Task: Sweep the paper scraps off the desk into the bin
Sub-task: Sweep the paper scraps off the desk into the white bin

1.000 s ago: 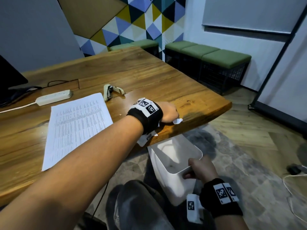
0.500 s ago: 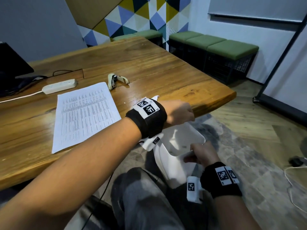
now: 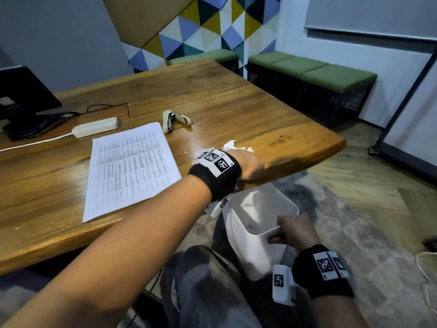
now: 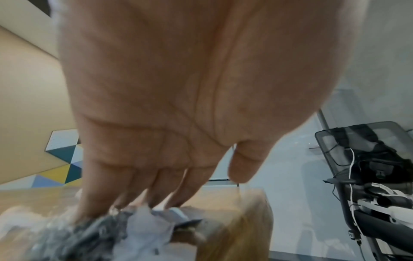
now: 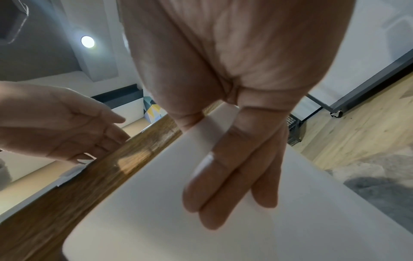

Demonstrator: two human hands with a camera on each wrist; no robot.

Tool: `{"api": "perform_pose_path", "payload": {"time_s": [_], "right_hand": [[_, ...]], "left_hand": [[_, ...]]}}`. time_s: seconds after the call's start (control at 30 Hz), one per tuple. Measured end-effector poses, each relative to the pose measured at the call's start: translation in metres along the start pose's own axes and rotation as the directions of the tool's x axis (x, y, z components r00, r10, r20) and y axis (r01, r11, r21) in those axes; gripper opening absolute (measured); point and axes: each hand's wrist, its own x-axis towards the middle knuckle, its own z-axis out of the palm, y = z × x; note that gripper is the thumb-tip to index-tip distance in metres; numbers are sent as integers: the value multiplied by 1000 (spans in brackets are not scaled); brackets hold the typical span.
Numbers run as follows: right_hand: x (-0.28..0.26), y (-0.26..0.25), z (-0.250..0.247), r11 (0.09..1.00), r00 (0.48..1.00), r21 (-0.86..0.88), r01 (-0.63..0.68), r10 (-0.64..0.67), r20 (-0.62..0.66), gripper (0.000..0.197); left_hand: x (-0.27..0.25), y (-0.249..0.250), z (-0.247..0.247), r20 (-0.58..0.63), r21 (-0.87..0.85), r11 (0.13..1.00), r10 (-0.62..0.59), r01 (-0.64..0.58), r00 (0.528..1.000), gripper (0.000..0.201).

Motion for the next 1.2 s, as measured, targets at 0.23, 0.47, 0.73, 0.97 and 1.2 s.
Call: {"api": "perform_pose_path", "payload": {"time_s": [0.23,0.47,0.73,0.97,1.2], "right_hand": [[-3,-1,-1,1000,1000,0,0,0,-9,48],[-1,4,2,1000,1000,-14,-28,28,-7,46],[1,3,5,999,999,8,-32,32,-14,53],[1,-2,5,1000,1000,8,-9,9,-1,47],[3,4,2,1000,1000,6,-11,11,-17,48]], "left_hand": [[-12,-27,-14,-83,-18,996,-84,83,993,44],[-31,-54,17,148,282,936,-259,210,955,86],[-2,-25,42,70,40,918,-397,395,915,89],[11,-24,37,16,-61,954,-295,295,956,90],[-9,-60,22,25,33,939,-343,342,939,107]]}}
